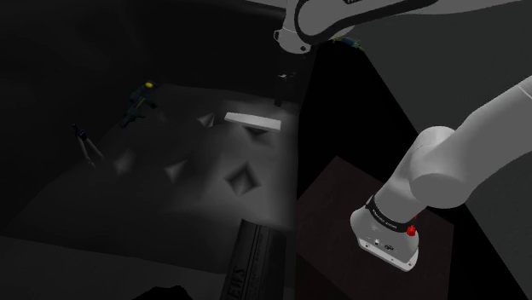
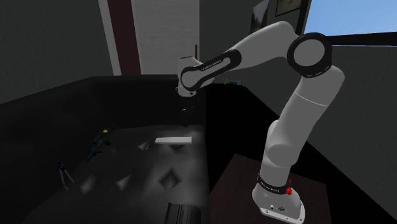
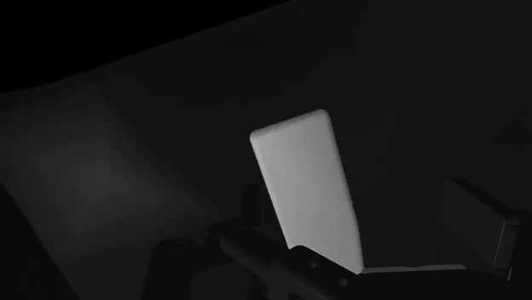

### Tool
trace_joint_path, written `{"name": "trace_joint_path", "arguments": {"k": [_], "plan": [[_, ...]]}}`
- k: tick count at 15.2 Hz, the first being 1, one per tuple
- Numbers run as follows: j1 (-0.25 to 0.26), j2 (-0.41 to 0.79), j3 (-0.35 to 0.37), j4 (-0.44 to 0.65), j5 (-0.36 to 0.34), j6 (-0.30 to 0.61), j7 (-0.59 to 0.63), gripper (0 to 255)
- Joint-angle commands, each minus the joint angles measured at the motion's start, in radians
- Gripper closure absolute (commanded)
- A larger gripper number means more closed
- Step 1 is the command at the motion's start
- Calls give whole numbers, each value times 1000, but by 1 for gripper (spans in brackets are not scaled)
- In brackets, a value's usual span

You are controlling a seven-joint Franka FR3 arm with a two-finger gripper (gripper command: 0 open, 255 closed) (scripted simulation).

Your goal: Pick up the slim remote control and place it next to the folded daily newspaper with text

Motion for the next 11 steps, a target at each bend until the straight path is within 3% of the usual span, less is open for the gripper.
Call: {"name": "trace_joint_path", "arguments": {"k": [1,8,11], "plan": [[15,72,1,25,1,49,-51,0],[53,330,19,162,6,175,-220,0],[53,357,21,158,7,206,-229,0]]}}
